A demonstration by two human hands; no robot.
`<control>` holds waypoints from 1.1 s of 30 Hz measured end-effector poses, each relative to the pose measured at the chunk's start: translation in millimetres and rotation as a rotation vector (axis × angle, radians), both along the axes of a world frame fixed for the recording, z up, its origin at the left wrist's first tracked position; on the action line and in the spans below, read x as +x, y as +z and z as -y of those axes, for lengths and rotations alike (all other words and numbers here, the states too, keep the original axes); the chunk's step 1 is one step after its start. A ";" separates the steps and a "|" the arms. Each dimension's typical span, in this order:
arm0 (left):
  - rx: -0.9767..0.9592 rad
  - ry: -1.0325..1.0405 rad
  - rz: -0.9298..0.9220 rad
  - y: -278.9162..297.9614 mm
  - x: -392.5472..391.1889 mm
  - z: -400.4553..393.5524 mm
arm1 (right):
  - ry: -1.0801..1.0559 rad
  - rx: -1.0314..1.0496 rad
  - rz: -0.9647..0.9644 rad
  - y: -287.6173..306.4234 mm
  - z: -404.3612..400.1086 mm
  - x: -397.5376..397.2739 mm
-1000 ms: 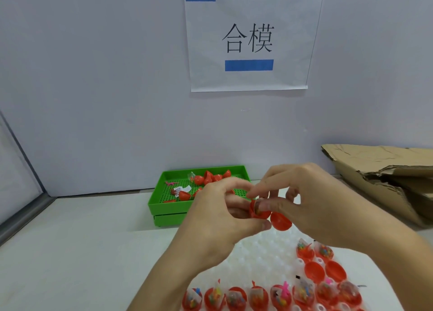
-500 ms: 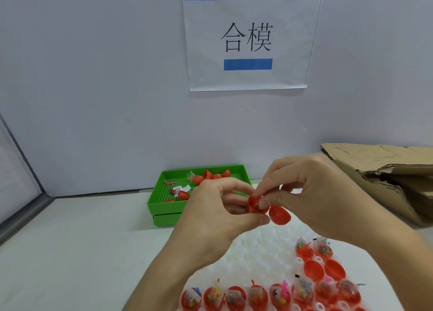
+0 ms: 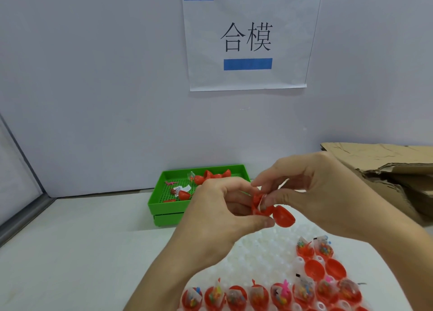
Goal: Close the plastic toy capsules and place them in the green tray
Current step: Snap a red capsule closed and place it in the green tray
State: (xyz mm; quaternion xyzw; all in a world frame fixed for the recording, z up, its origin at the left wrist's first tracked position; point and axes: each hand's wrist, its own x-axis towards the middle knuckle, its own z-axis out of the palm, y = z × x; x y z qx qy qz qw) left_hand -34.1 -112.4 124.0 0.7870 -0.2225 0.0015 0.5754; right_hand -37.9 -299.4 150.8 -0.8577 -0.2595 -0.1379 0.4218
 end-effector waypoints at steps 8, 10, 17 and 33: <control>-0.040 -0.023 -0.020 0.8 3.0 -5.5 | 0.084 0.069 -0.020 3.5 8.7 -2.1; -0.050 -0.025 -0.026 1.4 3.0 -6.4 | 0.077 0.048 0.001 3.9 10.2 -1.5; -0.072 -0.027 -0.047 1.6 2.8 -7.0 | 0.043 -0.034 0.047 3.3 9.8 -1.0; -0.070 -0.052 -0.062 -0.4 3.0 -7.0 | 0.014 -0.095 0.115 -4.9 2.2 4.4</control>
